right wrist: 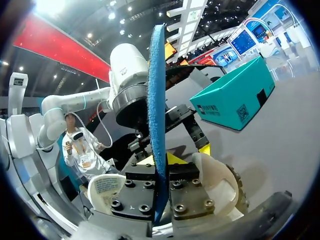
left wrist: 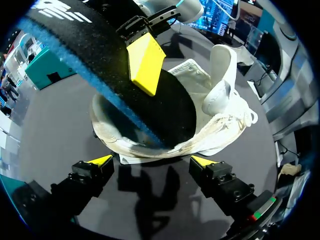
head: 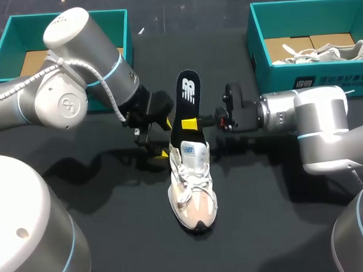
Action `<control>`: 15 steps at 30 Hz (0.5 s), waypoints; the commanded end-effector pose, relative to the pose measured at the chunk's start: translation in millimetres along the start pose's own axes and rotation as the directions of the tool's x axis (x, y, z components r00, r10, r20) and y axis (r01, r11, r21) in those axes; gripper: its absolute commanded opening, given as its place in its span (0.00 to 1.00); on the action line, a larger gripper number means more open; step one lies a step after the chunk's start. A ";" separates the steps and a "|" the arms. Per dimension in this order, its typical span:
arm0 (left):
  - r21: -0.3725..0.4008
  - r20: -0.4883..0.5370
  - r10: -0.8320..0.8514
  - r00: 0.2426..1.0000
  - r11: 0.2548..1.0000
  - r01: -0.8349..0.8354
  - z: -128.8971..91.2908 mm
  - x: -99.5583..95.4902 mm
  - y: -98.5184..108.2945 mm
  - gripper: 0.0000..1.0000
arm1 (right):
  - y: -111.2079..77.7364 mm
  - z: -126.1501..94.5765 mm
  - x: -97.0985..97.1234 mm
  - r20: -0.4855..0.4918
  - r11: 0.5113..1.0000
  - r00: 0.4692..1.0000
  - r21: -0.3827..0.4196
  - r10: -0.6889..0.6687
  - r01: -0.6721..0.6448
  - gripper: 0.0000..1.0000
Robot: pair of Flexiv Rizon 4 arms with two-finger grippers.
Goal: Take the shoe out of the shoebox, open the shoe tongue, remove and reinsert the insole, then place the shoe into the shoebox
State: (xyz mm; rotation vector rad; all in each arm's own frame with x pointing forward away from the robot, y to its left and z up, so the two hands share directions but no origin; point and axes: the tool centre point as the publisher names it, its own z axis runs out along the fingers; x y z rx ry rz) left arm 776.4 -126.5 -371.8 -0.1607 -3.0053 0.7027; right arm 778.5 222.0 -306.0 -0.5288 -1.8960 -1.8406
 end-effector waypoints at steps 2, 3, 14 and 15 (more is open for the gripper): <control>-0.003 -0.001 0.001 1.000 1.000 -0.001 0.4 -0.5 -0.3 1.00 | -19.1 2.6 5.7 0.019 1.000 1.000 -0.019 0.019 -0.019 0.00; -0.003 -0.001 0.001 1.000 1.000 -0.001 0.4 -0.5 -0.3 1.00 | -21.9 2.8 6.7 0.023 1.000 0.999 -0.019 0.025 -0.025 0.00; -0.003 -0.001 0.001 1.000 1.000 -0.001 0.4 -0.5 -0.3 1.00 | -33.3 4.2 15.4 0.039 0.998 0.998 -0.029 0.047 -0.046 0.01; -0.003 -0.001 0.001 1.000 1.000 -0.001 0.4 -0.5 -0.3 1.00 | -31.3 4.5 15.4 0.038 0.999 0.998 -0.030 0.042 -0.041 0.09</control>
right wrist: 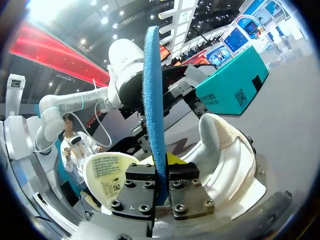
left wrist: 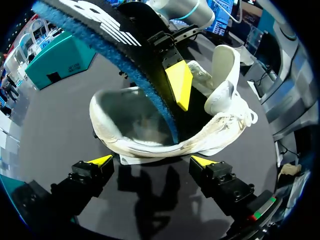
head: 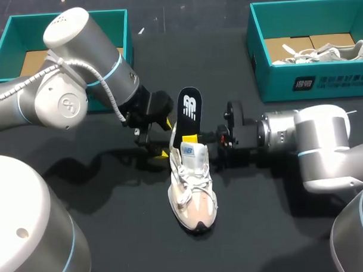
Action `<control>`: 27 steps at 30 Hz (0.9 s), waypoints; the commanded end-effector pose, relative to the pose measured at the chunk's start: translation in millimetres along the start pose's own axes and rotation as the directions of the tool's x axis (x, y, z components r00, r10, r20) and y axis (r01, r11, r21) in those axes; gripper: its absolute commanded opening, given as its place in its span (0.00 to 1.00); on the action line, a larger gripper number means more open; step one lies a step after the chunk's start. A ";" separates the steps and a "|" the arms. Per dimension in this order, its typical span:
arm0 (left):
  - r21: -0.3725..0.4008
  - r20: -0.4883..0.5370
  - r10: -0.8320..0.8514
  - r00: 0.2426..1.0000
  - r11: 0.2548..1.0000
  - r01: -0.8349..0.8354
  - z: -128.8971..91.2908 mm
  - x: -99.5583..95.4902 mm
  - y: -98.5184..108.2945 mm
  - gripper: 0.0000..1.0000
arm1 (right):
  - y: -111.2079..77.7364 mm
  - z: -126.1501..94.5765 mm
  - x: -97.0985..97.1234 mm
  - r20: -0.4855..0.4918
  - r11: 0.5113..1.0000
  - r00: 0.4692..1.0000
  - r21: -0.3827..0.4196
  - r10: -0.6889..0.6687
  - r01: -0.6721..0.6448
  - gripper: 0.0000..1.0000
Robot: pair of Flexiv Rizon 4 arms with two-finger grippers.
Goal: Take the shoe out of the shoebox, open the shoe tongue, remove and reinsert the insole, then place the shoe into the shoebox
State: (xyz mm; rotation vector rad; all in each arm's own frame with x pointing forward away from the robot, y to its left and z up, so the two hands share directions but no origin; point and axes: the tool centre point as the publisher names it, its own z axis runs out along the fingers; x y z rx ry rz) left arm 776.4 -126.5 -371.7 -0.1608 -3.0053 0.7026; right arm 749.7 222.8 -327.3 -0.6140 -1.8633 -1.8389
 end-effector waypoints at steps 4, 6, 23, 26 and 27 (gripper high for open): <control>-0.003 -0.001 0.001 1.000 1.000 -0.001 0.4 -0.5 -0.3 1.00 | 11.4 2.6 2.4 0.001 0.999 1.000 0.008 -0.031 0.031 0.21; -0.003 -0.001 0.001 1.000 1.000 -0.001 0.4 -0.5 -0.3 1.00 | 16.3 2.1 1.4 0.001 0.999 0.999 0.014 -0.041 0.041 0.21; -0.003 -0.001 0.001 1.000 1.000 -0.001 0.4 -0.5 -0.3 1.00 | 51.4 -1.6 -9.5 -0.004 0.994 0.996 0.061 -0.094 0.094 0.15; -0.003 -0.001 0.001 1.000 1.000 -0.001 0.4 -0.5 -0.3 1.00 | 51.2 0.1 -11.7 -0.009 0.994 0.996 0.066 -0.084 0.085 0.00; -0.003 -0.001 0.001 1.000 1.000 -0.001 0.4 -0.5 -0.3 1.00 | 49.8 0.9 -12.4 -0.012 0.995 0.997 0.068 -0.078 0.079 0.00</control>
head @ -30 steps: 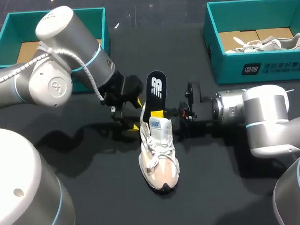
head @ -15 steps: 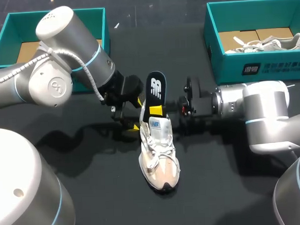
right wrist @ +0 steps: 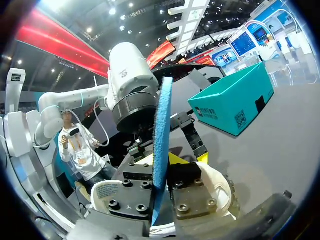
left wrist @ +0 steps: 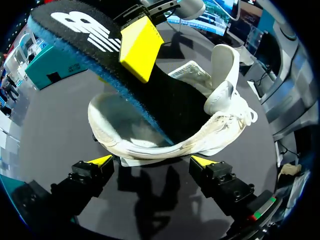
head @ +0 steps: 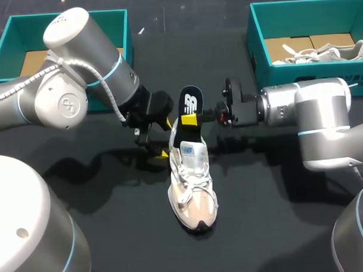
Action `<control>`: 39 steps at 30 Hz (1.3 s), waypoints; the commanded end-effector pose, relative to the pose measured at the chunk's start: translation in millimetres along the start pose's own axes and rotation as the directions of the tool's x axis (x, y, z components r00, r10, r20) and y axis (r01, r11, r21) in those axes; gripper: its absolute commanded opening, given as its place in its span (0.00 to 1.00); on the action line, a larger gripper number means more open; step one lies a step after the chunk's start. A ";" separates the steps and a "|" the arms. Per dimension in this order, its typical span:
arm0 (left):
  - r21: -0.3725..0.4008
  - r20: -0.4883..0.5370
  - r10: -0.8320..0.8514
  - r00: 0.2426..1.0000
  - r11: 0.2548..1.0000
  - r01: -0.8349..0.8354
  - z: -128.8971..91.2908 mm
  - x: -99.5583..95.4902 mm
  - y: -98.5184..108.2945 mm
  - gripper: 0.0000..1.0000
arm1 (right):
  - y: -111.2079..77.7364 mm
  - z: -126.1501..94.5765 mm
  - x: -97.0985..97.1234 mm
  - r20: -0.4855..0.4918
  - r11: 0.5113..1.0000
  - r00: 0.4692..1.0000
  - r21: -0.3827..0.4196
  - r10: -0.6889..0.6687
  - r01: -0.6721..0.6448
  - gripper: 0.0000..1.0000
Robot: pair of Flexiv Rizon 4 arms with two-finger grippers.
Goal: Take the shoe out of the shoebox, open the shoe tongue, remove and reinsert the insole, then place the shoe into the shoebox
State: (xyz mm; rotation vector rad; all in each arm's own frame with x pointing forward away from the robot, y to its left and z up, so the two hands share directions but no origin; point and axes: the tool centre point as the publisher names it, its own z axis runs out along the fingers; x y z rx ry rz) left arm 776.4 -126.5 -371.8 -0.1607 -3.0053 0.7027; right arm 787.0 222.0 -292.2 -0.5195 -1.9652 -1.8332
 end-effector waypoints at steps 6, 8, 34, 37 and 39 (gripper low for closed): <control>-0.003 -0.001 0.001 1.000 1.000 -0.001 0.4 -0.5 -0.3 1.00 | -17.6 6.3 -2.2 -0.024 0.998 0.998 0.009 0.057 -0.056 0.00; -0.003 -0.001 0.001 1.000 1.000 -0.001 0.4 -0.5 -0.3 1.00 | -24.2 6.7 0.0 -0.024 0.997 0.997 0.005 0.072 -0.072 0.00; -0.003 -0.001 0.001 1.000 1.000 -0.001 0.4 -0.5 -0.3 1.00 | -21.8 9.7 11.6 -0.001 0.998 0.999 0.027 0.049 -0.049 0.33; -0.003 -0.001 0.001 1.000 1.000 -0.001 0.4 -0.5 -0.3 1.00 | -16.8 3.5 10.2 0.013 0.999 0.999 0.029 0.039 -0.039 0.32; -0.003 -0.001 0.001 1.000 1.000 -0.001 0.4 -0.5 -0.3 1.00 | -14.6 -0.4 9.9 0.022 0.999 0.999 0.027 0.034 -0.035 0.33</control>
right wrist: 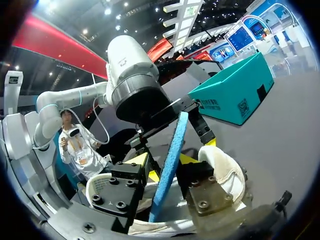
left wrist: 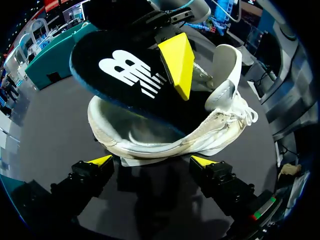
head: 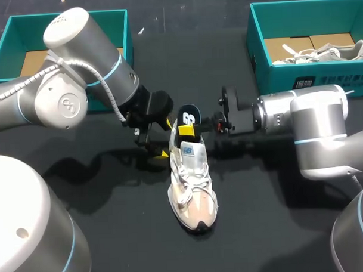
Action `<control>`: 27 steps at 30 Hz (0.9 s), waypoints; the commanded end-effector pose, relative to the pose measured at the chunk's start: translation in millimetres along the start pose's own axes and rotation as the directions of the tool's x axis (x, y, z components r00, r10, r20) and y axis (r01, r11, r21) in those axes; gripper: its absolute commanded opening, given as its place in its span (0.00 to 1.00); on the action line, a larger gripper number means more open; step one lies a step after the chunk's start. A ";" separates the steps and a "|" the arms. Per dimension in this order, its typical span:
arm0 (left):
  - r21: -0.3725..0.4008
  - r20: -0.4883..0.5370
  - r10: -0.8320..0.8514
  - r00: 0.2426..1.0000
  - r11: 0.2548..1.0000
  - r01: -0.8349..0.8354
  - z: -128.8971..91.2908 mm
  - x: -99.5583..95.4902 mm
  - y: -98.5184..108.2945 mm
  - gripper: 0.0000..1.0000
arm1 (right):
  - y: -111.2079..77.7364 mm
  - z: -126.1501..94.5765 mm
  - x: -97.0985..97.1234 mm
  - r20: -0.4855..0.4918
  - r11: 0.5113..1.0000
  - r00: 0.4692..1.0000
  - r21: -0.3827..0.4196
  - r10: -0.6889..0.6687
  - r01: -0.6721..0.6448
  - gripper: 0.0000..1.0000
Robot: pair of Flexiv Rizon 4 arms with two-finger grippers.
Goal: Take the shoe out of the shoebox, open the shoe tongue, remove and reinsert the insole, then place the shoe into the shoebox
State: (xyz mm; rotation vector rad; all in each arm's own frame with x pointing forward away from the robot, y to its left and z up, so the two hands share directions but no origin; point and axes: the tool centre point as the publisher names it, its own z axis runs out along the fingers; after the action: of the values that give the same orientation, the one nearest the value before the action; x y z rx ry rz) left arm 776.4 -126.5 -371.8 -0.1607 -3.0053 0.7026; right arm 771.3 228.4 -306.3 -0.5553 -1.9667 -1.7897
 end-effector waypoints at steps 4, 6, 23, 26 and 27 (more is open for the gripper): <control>-0.003 -0.001 0.001 1.000 1.000 -0.001 0.4 -0.5 -0.3 1.00 | 10.3 -12.3 3.1 0.011 1.000 1.000 -0.003 -0.015 0.015 0.31; -0.003 -0.001 0.001 1.000 1.000 -0.001 0.4 -0.5 -0.3 1.00 | 13.3 -11.6 1.1 0.007 1.000 1.000 -0.003 -0.019 0.019 0.25; -0.003 -0.001 0.001 1.000 1.000 -0.001 0.4 -0.5 -0.3 1.00 | -24.3 7.3 3.5 -0.030 0.995 0.995 0.022 0.093 -0.093 0.00; -0.003 -0.001 0.001 1.000 1.000 -0.001 0.4 -0.5 -0.3 1.00 | -33.0 6.0 9.2 -0.022 0.993 0.993 0.016 0.118 -0.117 0.00; -0.003 -0.001 0.001 1.000 1.000 -0.001 0.4 -0.5 -0.3 1.00 | -35.6 6.0 10.8 -0.020 0.992 0.992 0.017 0.127 -0.127 0.00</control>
State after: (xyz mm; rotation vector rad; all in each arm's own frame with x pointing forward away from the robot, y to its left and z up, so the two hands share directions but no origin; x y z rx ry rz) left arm 776.4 -126.5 -371.8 -0.1608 -3.0053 0.7026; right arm 753.4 232.0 -329.6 -0.6173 -1.8826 -1.6888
